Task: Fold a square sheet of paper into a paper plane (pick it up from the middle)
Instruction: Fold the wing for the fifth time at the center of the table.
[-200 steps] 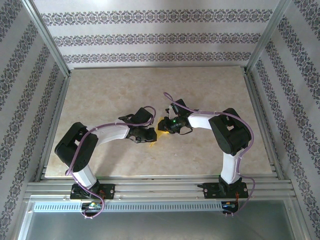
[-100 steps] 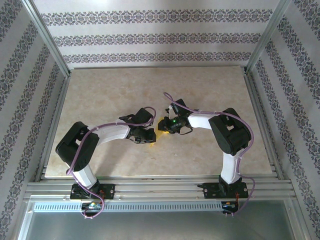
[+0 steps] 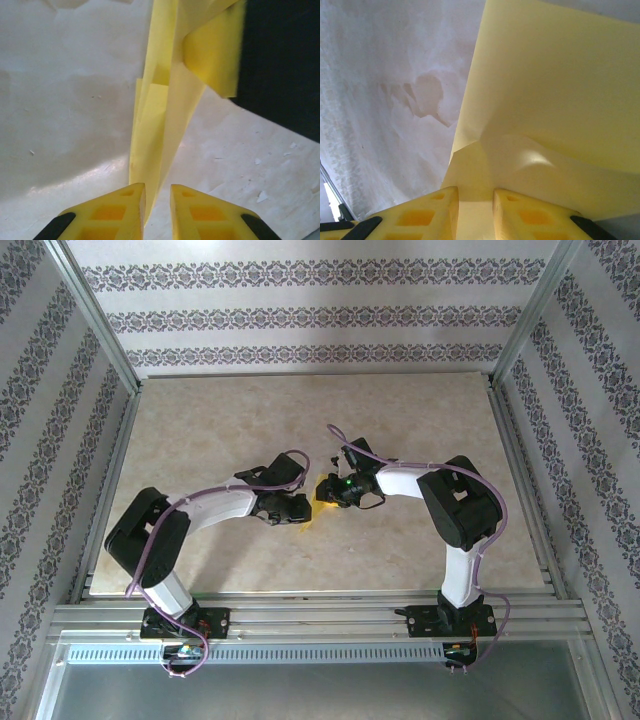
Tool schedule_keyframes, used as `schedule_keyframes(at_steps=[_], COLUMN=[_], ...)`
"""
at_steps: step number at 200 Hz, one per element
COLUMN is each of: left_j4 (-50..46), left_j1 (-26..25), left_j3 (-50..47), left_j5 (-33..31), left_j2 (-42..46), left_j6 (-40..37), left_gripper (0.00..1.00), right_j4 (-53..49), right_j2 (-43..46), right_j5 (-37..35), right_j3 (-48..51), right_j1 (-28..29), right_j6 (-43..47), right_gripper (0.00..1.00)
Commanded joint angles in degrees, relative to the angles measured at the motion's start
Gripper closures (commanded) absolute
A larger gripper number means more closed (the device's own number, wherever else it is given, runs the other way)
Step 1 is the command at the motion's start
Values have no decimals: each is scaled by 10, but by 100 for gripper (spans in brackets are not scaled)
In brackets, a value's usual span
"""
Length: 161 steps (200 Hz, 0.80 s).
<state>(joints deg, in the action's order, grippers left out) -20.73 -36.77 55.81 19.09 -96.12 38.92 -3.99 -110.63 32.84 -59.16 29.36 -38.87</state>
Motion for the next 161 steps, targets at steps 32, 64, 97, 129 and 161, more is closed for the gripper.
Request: schedule_keyframes(at_steps=[32,64,97,129,161], left_j4=[-15,-13,-21,-25,-24], left_j1=[-5,-5,-7,-8,-8], left_j3=[17,12,11,14,14], left_j5=[22,32,40,43,39], left_j2=[-26,-33,-40,-52,-61], left_j6=[-1,-2,-13,-17,-17], left_gripper=[81,84,84,84,85], right_j4=[-21,-21,-21,-21,-22], right_j2=[-52,-53,-54,-54,-54], right_j5=[-76,-75,-76,-76,-77], right_j3=[14,14,14,15,15], right_j1=[-4,-4,-5,-5,-4], right_j6=[11,10,9,6,6], right_gripper=[69,69,69,69,69])
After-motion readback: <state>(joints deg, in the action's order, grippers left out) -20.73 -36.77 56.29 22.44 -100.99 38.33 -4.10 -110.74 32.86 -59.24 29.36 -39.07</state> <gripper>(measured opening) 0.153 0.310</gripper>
